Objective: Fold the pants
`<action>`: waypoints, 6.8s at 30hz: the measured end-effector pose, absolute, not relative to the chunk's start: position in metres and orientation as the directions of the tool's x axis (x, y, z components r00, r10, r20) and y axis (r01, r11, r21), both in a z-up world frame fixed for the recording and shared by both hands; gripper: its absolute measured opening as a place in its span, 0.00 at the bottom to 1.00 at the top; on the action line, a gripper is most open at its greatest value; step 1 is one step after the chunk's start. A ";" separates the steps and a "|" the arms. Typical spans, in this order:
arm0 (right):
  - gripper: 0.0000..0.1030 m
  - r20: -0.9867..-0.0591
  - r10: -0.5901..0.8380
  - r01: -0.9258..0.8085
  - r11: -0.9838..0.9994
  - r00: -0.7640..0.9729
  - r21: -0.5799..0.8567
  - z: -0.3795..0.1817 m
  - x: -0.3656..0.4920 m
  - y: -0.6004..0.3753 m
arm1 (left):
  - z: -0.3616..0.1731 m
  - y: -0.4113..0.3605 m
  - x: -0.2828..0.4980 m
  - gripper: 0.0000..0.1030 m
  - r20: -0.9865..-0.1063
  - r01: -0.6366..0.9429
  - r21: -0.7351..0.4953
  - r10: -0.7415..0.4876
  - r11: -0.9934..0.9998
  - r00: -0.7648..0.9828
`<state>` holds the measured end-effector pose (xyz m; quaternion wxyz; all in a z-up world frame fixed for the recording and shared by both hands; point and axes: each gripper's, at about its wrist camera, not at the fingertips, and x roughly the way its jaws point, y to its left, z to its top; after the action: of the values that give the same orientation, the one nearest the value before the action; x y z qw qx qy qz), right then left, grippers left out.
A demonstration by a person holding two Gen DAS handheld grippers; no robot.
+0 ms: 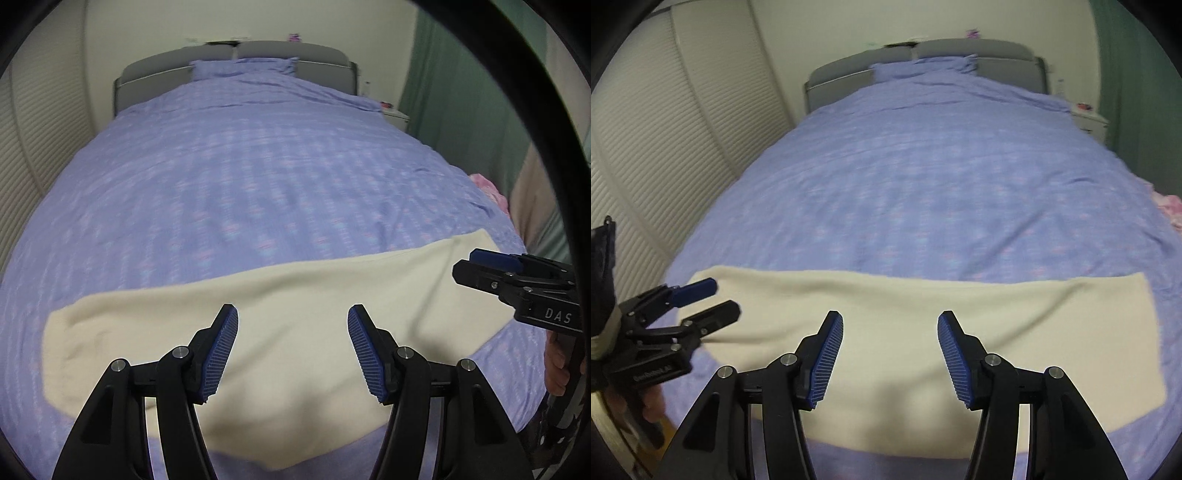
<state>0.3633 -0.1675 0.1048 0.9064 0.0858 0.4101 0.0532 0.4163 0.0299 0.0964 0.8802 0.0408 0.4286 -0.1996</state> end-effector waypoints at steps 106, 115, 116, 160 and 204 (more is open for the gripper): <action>0.53 -0.879 0.232 -0.183 0.968 0.417 0.169 0.009 0.327 0.100 | 0.023 0.270 0.342 0.63 -0.858 0.163 -0.052 -0.127 0.985 0.498; 0.53 -0.914 0.176 -0.057 0.984 0.365 0.167 -0.052 0.303 0.067 | -0.008 0.242 0.321 0.63 -0.891 0.155 -0.044 -0.109 0.987 0.441; 0.53 -0.917 0.168 -0.042 0.986 0.361 0.164 -0.059 0.302 0.063 | -0.010 0.240 0.320 0.63 -0.893 0.153 -0.051 -0.113 0.987 0.435; 0.14 -0.930 0.033 -0.062 0.998 0.367 0.011 -0.085 0.334 0.082 | -0.046 0.334 0.431 0.62 -0.891 -0.337 -0.094 0.072 0.937 0.448; 0.57 -0.699 -0.236 0.326 0.946 0.675 -0.005 0.070 0.267 -0.436 | 0.083 -0.235 0.420 0.66 -0.702 0.672 0.014 -0.471 0.741 0.534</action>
<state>0.2673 -0.4357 0.0701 0.9132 0.0600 0.3726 -0.1538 0.4199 -0.2349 0.0830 0.8640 0.1425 0.3519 -0.3308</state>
